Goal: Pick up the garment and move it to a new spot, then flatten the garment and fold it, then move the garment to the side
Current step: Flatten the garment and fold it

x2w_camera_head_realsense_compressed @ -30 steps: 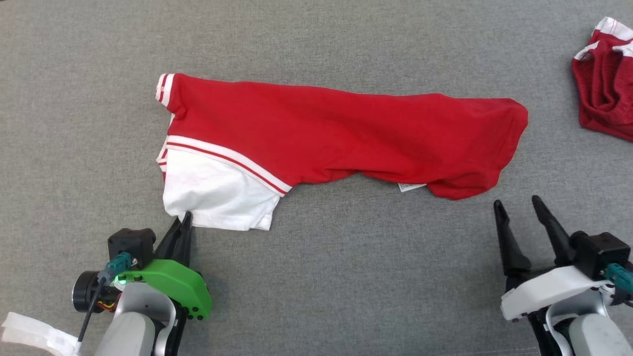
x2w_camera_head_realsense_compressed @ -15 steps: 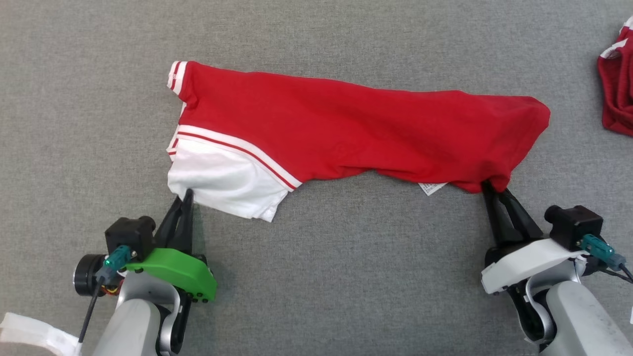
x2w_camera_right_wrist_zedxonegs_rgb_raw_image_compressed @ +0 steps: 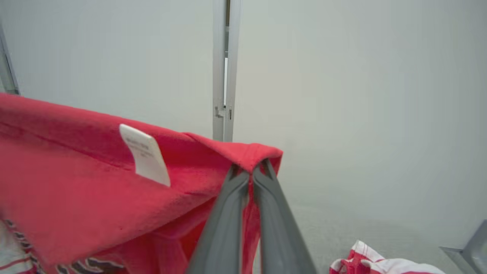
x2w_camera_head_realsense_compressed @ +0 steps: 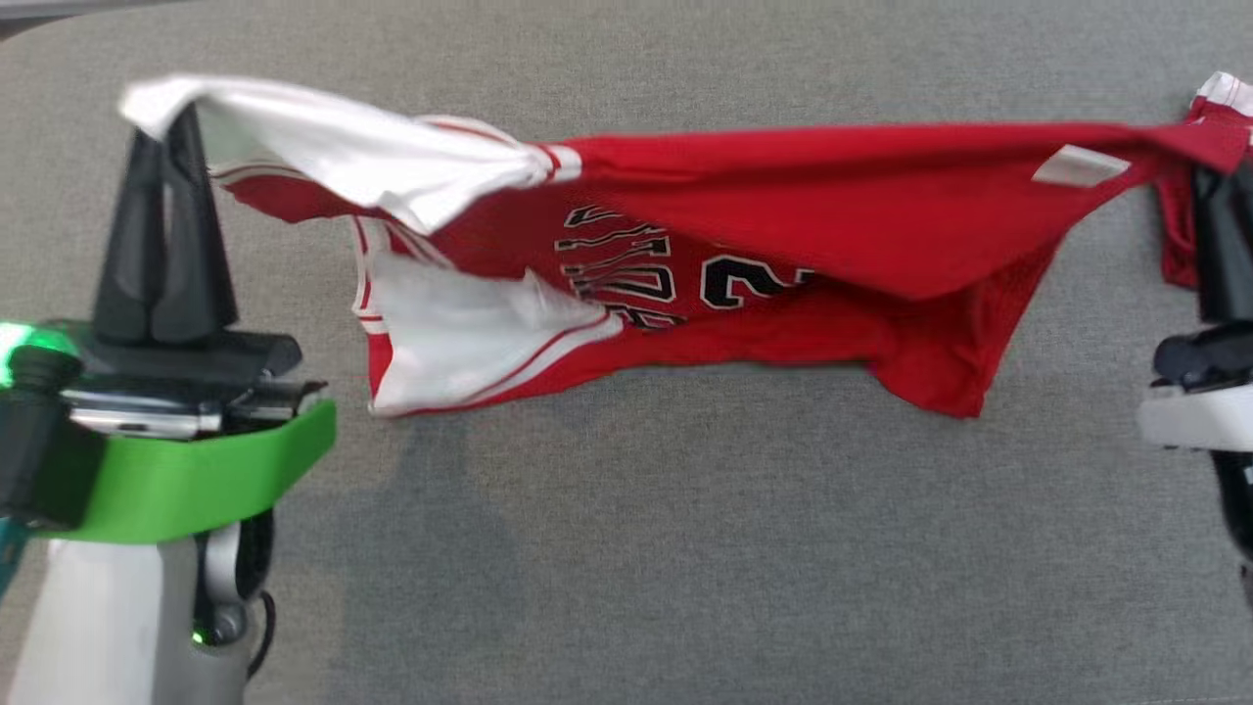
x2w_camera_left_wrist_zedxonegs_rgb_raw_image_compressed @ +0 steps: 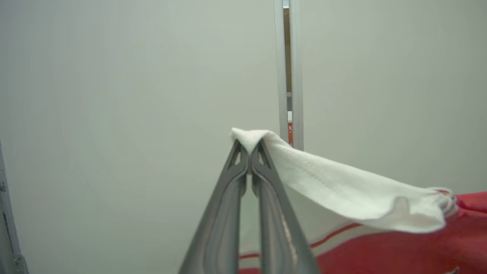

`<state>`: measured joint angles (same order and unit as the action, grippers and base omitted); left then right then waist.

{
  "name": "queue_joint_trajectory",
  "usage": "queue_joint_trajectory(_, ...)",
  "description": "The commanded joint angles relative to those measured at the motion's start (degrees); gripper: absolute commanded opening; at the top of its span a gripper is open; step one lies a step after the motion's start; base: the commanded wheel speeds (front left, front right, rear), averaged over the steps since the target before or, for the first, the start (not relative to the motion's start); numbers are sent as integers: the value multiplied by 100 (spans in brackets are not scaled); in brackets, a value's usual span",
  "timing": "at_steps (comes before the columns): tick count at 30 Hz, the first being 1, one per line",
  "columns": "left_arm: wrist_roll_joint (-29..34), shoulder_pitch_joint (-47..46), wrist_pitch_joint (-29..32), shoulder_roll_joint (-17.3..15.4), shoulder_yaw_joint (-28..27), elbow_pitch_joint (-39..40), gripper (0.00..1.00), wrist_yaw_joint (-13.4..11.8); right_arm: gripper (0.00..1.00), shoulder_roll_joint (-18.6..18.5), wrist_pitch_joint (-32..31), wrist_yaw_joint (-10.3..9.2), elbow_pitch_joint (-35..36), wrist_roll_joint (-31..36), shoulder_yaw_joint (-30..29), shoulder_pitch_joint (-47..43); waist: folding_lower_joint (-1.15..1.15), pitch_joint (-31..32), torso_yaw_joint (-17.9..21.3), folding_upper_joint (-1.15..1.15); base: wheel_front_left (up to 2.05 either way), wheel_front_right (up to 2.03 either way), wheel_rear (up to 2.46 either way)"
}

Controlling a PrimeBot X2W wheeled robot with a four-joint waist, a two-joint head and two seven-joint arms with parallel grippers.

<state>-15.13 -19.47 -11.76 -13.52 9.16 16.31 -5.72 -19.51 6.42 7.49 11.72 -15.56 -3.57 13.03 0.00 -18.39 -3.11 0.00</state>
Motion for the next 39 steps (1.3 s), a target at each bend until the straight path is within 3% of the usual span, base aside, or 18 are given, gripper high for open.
queue_joint_trajectory(1, 90, -267, -29, -100, -72, 265, 0, -35, 0, -111, -116, 1, 276, 78, -114, 187, 0, 145, 38, 0, 0, 0, 0)
queue_joint_trajectory(9, 376, -1882, 549, -491, -185, 1272, 0, 123, 0, -648, -919, 1, 1367, -33, -519, 1136, 0, 541, 140, 0, 0, 0, 0)
queue_joint_trajectory(17, 127, -2833, 1088, -456, 14, 695, 0, 342, 0, -866, -1256, 1, 1149, -443, -295, 1767, 0, 543, 228, 0, 0, 0, 0)
queue_joint_trajectory(25, -168, -4107, 508, -149, 115, -1988, 0, 657, 0, -698, -1003, 1, -535, -900, 584, 3236, 0, 96, 336, 0, 0, 0, 0)
queue_joint_trajectory(30, -299, -5267, -178, -32, -133, -3897, 0, 759, 0, -287, -517, 1, -2095, -1155, 1215, 4650, 0, -64, 502, 0, 0, 0, 0)
queue_joint_trajectory(36, -180, -6139, -338, 25, -380, -4977, 0, 807, 0, 146, 192, 1, -3725, -1289, 1731, 5838, 0, -234, 556, 0, 0, 0, 0)
queue_joint_trajectory(39, -62, -6062, -330, 165, -368, -5315, 0, 845, 0, 251, 438, 1, -4421, -1282, 1965, 6132, 0, -442, 457, 0, 0, 0, 0)
